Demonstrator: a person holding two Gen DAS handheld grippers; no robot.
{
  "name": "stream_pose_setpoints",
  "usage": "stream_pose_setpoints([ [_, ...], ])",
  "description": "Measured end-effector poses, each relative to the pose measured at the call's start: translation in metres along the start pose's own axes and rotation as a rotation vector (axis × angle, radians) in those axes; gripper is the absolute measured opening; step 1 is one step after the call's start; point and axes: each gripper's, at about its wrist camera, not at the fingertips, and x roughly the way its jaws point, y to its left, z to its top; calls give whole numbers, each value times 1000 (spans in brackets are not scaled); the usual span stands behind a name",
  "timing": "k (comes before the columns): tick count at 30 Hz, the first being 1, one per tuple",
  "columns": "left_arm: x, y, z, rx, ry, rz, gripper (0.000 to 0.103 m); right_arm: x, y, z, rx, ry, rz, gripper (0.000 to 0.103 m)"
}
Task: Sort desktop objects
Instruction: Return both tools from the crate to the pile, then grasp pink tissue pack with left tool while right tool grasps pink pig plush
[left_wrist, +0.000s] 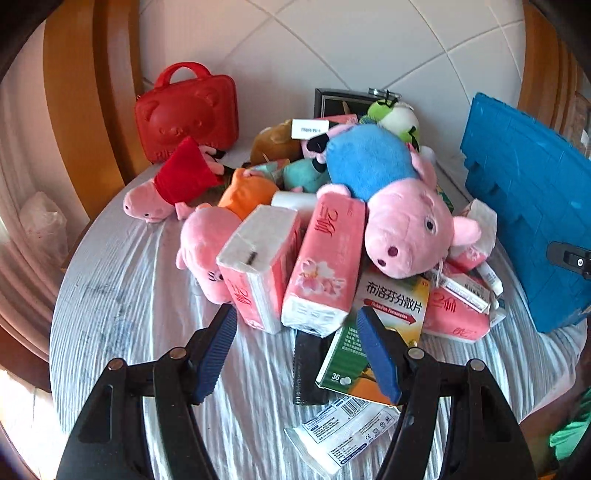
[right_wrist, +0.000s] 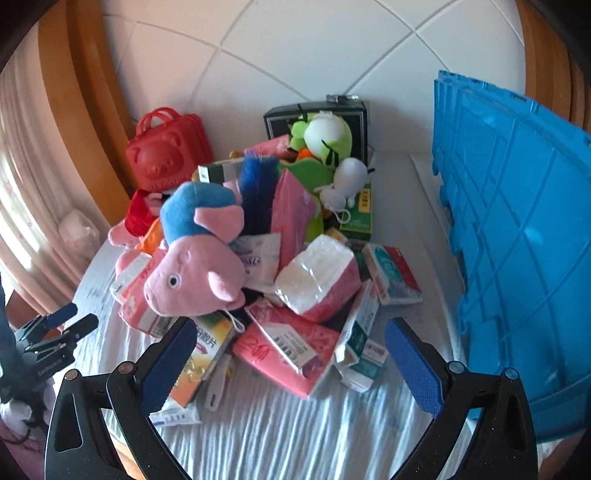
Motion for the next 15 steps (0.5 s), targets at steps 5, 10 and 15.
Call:
stream_pose_setpoints([
  [5, 15, -8, 1, -29, 41, -7, 67, 21, 1, -7, -46, 61, 3, 103],
  [10, 12, -14, 22, -73, 8, 47, 67, 25, 1, 9, -95, 62, 53, 103],
  [15, 24, -20, 38, -45, 31, 69, 67, 30, 2, 28, -141, 50, 87, 103],
])
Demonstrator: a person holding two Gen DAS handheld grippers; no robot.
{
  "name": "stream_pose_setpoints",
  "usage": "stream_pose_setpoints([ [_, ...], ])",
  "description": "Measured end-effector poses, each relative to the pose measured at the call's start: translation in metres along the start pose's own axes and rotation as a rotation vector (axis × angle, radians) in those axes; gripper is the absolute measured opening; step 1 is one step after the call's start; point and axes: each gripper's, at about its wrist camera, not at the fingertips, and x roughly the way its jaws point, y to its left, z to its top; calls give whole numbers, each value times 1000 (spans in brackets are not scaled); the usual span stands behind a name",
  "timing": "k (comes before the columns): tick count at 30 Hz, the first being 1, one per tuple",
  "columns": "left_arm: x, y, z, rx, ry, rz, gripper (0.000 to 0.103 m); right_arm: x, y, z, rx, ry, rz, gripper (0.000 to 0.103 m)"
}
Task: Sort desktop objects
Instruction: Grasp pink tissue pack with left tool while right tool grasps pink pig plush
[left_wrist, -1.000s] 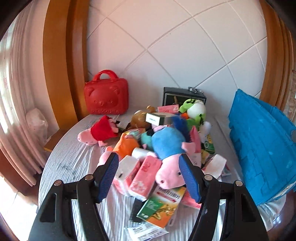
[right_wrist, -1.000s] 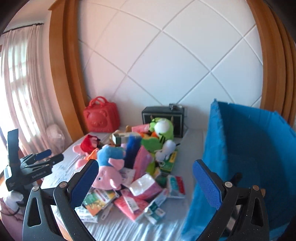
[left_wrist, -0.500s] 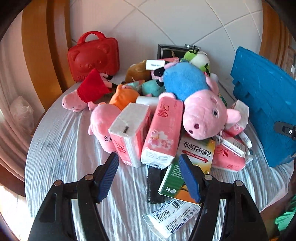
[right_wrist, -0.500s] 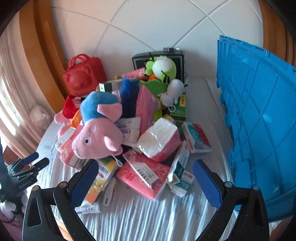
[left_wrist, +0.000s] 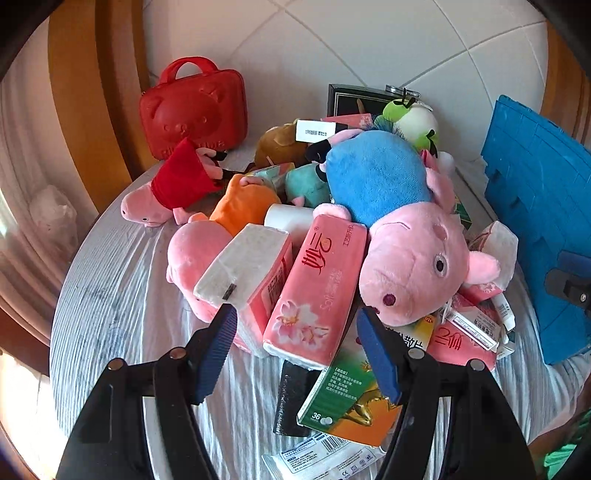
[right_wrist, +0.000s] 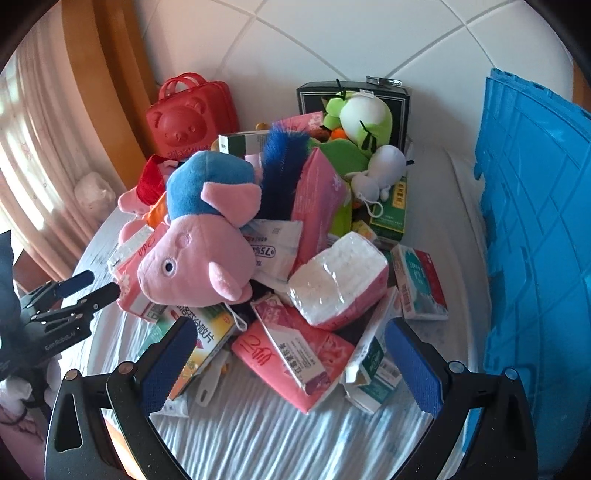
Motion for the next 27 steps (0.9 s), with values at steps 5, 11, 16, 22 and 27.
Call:
stream_pose_setpoints([
  [5, 32, -1, 11, 46, 79, -57, 67, 6, 7, 8, 14, -8, -12, 103],
  [11, 69, -3, 13, 114, 151, -116, 52, 22, 16, 8, 115, 35, -44, 103],
  [16, 51, 13, 26, 95, 108, -143, 48, 27, 34, 14, 120, 43, -61, 103],
  [22, 18, 34, 53, 86, -15, -100, 48, 37, 60, 39, 102, 22, -55, 103],
  [27, 31, 35, 57, 76, -6, -95, 48, 64, 81, 60, 76, 53, -73, 103],
])
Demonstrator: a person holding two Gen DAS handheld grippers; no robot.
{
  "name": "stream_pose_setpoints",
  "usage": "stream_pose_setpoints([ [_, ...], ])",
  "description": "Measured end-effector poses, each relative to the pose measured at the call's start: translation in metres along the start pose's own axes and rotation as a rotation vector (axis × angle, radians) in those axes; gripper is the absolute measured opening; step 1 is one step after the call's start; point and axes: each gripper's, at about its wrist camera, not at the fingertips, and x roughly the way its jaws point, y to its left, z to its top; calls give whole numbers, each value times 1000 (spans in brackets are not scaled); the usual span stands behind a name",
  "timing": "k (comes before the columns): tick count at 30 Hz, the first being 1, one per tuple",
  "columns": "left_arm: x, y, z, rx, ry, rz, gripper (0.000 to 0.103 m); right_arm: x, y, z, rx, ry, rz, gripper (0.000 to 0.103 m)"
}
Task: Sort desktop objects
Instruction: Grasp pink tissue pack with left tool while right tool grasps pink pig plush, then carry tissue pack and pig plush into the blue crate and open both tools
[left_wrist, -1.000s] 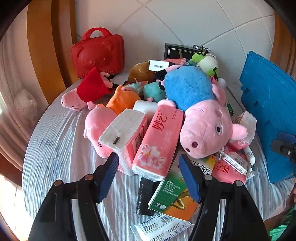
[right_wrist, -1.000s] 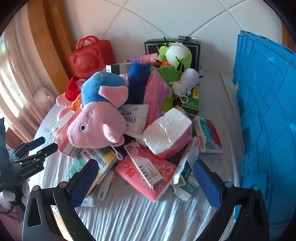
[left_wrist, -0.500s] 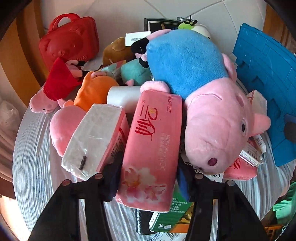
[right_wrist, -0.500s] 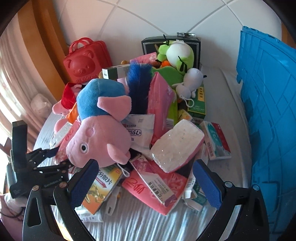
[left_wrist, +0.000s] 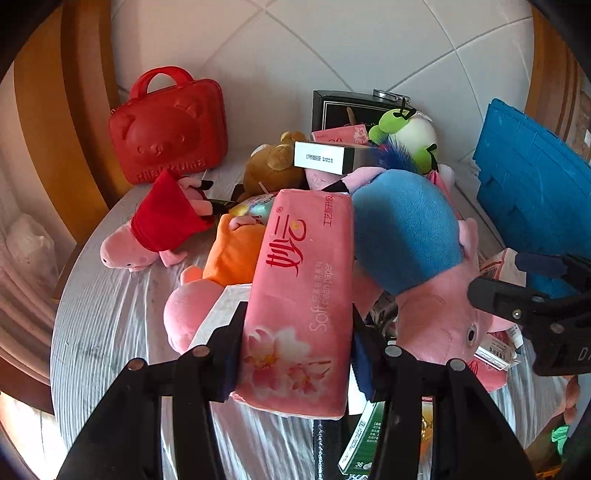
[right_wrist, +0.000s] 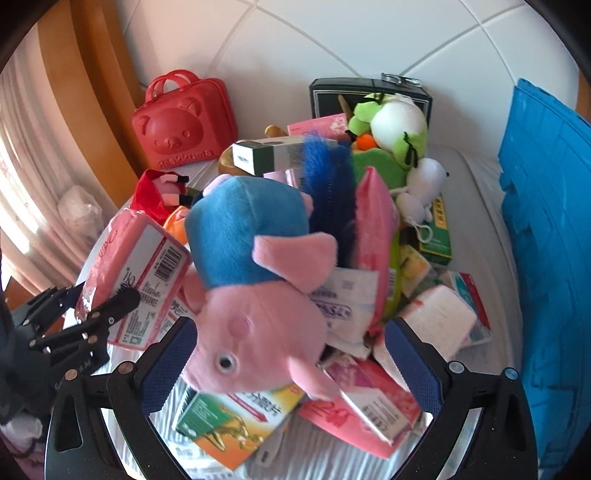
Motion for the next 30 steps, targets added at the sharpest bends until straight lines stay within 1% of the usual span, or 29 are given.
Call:
stream_pose_setpoints([
  [3, 6, 1, -1, -3, 4, -3, 48, 17, 13, 10, -30, 29, -32, 103],
  [6, 7, 2, 2, 9, -1, 11, 48, 36, 21, 17, -51, 68, -53, 103],
  [10, 10, 2, 6, 18, 1, 10, 48, 56, 22, 22, -16, 101, -31, 103],
  [12, 12, -1, 7, 30, 0, 11, 48, 65, 21, 22, -2, 121, -22, 100],
  [13, 12, -1, 8, 30, 1, 7, 48, 70, 20, 21, -2, 131, -5, 87],
  [14, 13, -1, 9, 28, 3, 3, 48, 73, 21, 21, 2, 137, 21, 71],
  [15, 13, -1, 10, 27, 4, 3, 48, 73, 22, 19, 4, 135, 23, 69],
  [17, 12, 1, 12, 27, 2, 2, 48, 68, 26, 17, -12, 111, 14, 64],
  [19, 9, 1, 13, 27, -9, -1, 48, 58, 24, 15, 0, 84, 25, 63],
  [22, -4, 0, 18, 27, -47, -8, 48, 36, 19, 16, 2, 35, 27, 63],
  [27, -35, -8, 28, 41, -131, -10, 48, -10, 15, 23, 17, -94, 4, 63],
  [30, -55, -15, 36, 47, -182, -25, 48, -44, 13, 29, 24, -179, -23, 63],
])
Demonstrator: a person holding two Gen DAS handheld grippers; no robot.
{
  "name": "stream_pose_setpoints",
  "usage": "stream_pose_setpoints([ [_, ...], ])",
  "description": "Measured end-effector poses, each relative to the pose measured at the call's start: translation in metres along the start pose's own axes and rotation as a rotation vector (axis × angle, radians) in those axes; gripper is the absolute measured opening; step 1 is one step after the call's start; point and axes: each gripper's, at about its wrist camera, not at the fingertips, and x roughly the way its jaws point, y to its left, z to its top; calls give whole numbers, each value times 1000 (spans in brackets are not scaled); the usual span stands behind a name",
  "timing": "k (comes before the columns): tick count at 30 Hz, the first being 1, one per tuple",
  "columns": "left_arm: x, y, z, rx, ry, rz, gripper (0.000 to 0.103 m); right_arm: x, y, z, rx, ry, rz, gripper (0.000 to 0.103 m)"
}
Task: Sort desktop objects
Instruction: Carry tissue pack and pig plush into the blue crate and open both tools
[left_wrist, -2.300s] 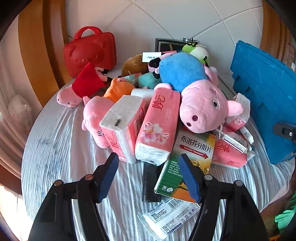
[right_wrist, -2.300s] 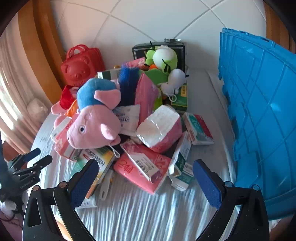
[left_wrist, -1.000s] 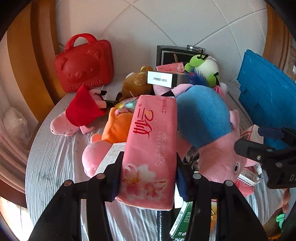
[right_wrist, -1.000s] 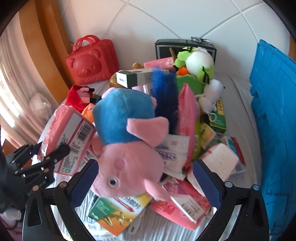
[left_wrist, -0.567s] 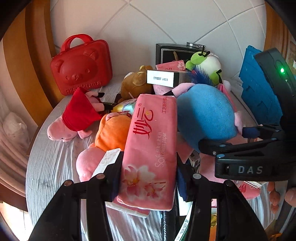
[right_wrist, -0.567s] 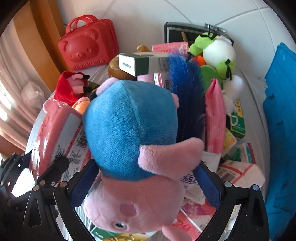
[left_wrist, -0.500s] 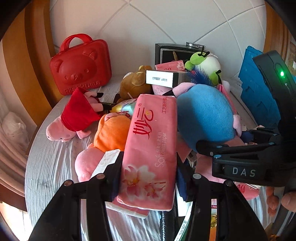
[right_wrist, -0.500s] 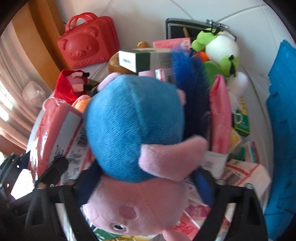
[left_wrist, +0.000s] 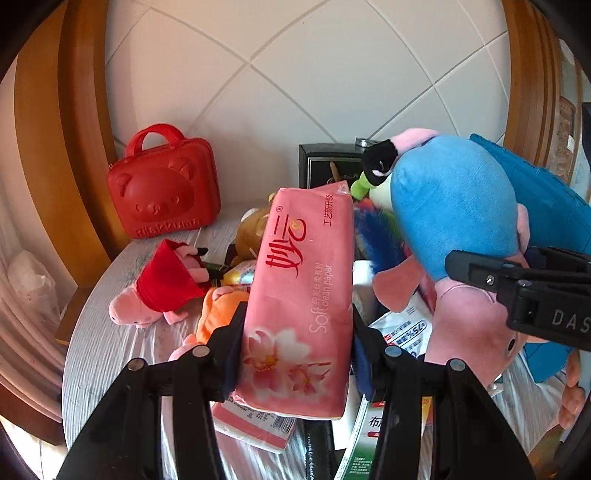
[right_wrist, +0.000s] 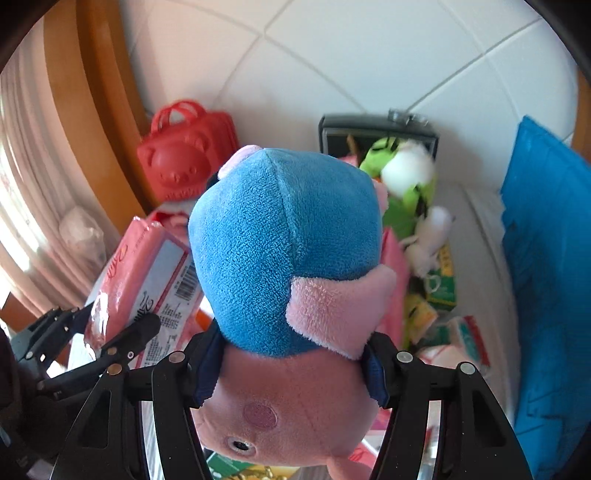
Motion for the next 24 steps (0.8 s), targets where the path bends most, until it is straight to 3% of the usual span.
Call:
stream_pose_setpoints([
  [6, -29, -30, 28, 11, -99, -48, 48, -75, -18, 12, 6, -168, -73, 63],
  [12, -48, -88, 54, 42, -170, -93, 48, -147, -57, 20, 1, -308, -155, 63],
  [19, -73, -188, 88, 95, -252, -156, 48, -229, -149, 24, 35, -443, -266, 63],
  [24, -87, -280, 120, 109, -291, -238, 48, -269, -231, 27, 53, -484, -360, 64],
])
